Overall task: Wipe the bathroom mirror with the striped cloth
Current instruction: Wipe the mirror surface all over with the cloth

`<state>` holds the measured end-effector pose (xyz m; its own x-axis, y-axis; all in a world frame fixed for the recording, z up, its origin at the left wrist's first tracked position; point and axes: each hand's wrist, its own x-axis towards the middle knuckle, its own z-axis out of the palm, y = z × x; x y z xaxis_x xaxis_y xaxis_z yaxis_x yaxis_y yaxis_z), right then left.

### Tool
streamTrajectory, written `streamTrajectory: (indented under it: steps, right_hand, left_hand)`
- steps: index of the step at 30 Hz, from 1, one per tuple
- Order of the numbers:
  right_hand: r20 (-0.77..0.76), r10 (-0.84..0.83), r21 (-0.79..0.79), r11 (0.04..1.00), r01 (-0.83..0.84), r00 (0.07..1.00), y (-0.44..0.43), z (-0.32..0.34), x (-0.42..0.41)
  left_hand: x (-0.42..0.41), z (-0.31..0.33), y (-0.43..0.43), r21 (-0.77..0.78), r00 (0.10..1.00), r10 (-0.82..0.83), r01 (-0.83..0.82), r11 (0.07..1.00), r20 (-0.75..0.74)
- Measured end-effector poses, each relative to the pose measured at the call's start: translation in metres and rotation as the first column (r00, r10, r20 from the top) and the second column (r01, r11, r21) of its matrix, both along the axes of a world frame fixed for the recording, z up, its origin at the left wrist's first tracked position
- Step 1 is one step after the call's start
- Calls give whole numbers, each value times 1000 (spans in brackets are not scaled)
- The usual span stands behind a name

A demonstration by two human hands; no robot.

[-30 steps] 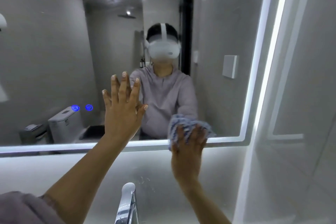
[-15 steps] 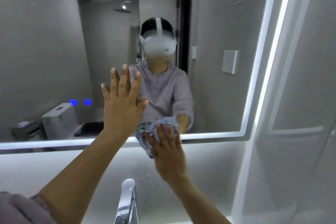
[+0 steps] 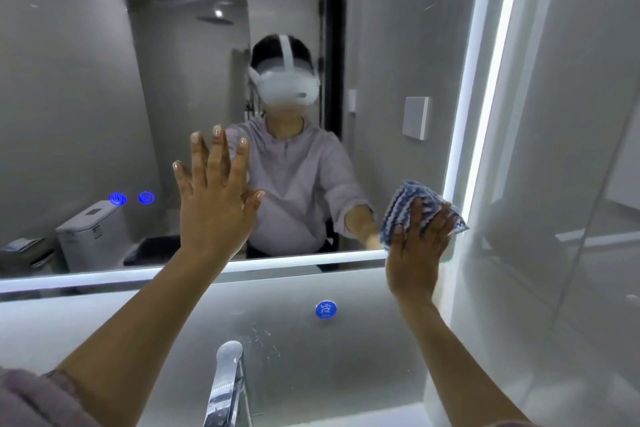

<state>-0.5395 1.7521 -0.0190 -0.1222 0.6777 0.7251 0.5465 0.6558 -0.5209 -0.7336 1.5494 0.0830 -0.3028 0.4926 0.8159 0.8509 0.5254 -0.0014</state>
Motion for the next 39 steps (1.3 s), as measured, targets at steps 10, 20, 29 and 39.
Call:
streamTrajectory:
  steps: [10, 20, 29, 39]
  right_hand:
    - [184, 154, 291, 935, -204, 971, -55, -16, -52]
    - [142, 33, 43, 998, -40, 989, 6, -27, 14]
    - [48, -28, -26, 999, 29, 998, 10, -13, 18]
    - [52, -73, 228, 972, 59, 996, 33, 95, 15]
  left_hand:
    - [-4, -1, 1, -10, 999, 12, -13, 1000, -42]
    - [-2, 0, 0, -9, 999, 16, -17, 1000, -51]
    - [-2, 1, -1, -24, 999, 12, -13, 1000, -42]
    - [0, 1, 0, -56, 1000, -11, 10, 998, -14]
